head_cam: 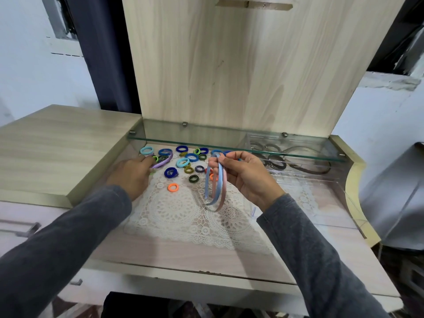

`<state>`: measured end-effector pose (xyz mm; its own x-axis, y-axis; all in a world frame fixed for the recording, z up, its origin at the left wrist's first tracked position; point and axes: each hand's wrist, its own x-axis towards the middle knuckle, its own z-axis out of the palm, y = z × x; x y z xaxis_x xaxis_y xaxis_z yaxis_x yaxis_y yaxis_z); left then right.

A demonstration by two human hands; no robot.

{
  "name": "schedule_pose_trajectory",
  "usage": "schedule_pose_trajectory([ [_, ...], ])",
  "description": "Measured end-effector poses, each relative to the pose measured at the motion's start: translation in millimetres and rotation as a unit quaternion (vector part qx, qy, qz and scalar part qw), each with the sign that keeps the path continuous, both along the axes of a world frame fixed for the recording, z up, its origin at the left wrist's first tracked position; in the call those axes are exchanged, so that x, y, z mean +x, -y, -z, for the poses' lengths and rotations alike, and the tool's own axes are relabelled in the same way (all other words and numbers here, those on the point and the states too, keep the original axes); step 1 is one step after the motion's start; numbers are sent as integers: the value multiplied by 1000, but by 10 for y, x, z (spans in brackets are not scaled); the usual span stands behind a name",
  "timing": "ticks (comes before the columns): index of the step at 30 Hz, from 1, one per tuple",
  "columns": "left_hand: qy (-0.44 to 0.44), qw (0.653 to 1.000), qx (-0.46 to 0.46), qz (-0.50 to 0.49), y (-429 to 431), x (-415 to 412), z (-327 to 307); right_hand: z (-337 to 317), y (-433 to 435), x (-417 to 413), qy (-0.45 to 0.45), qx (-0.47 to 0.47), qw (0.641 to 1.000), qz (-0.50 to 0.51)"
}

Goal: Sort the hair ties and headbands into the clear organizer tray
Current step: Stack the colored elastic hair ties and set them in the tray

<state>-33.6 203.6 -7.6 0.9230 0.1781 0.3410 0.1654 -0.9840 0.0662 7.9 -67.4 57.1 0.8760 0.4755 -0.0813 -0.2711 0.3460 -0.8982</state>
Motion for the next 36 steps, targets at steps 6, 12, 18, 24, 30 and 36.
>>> schedule_pose_trajectory([
  [6, 77, 987, -118, 74, 32, -89, -133, -2, 3, 7, 3, 1, 1000, 7],
  [12, 123, 979, -136, 89, 130, -121, -396, 3, 7, -6, 0, -1, 1000, 4],
  [18, 144, 969, -175, 99, 218, -156, -580, 3, -6, -26, -2, -1, 1000, -1],
  [24, 89, 898, -426, 70, 520, -216, -783, -17, -15, -21, 0, 2, 1000, -6],
  [30, 27, 787, -612, 72, 812, -242, -827, 18, -60, -20, 7, -2, 1000, -4],
  [36, -26, 713, -696, 79, 989, -190, -808, 32, -67, -17, 16, -7, 1000, -4],
])
